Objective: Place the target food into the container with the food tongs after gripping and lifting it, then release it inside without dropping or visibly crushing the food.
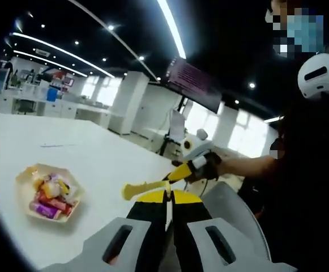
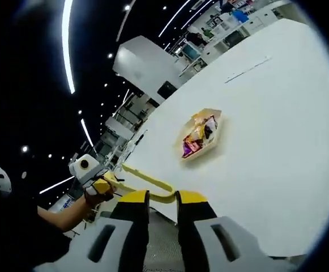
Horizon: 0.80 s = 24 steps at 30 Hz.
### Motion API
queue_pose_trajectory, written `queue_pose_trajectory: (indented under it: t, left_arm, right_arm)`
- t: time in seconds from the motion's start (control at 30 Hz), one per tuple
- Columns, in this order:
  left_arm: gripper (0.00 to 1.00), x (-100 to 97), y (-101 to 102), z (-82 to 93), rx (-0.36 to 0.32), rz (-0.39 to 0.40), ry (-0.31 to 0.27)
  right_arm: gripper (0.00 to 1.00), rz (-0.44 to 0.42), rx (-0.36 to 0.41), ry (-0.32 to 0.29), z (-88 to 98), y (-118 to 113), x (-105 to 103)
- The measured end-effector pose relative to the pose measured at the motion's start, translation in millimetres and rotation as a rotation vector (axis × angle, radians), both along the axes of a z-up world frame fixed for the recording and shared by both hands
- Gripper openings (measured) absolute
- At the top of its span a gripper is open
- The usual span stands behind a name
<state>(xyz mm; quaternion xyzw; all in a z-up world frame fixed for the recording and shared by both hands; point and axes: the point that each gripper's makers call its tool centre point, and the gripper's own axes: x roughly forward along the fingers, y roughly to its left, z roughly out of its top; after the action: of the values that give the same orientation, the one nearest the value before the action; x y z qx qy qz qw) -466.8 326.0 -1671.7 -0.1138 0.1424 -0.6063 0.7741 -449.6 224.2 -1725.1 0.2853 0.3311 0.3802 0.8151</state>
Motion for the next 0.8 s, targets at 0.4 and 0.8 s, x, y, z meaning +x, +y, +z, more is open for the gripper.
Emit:
queue_pose_trajectory:
  t: [0.4,0.8]
  left_arm:
    - [0.0,4.4,4,-22.4,0.077,0.013,-0.014]
    - [0.0,34.7,12,-78.4,0.17,0.042,0.001]
  right_arm:
    - [0.15,-0.009,-0.078,-0.023,-16.1,2,9]
    - [0.15,0.001,-0.206,-0.021,-70.6,12,43]
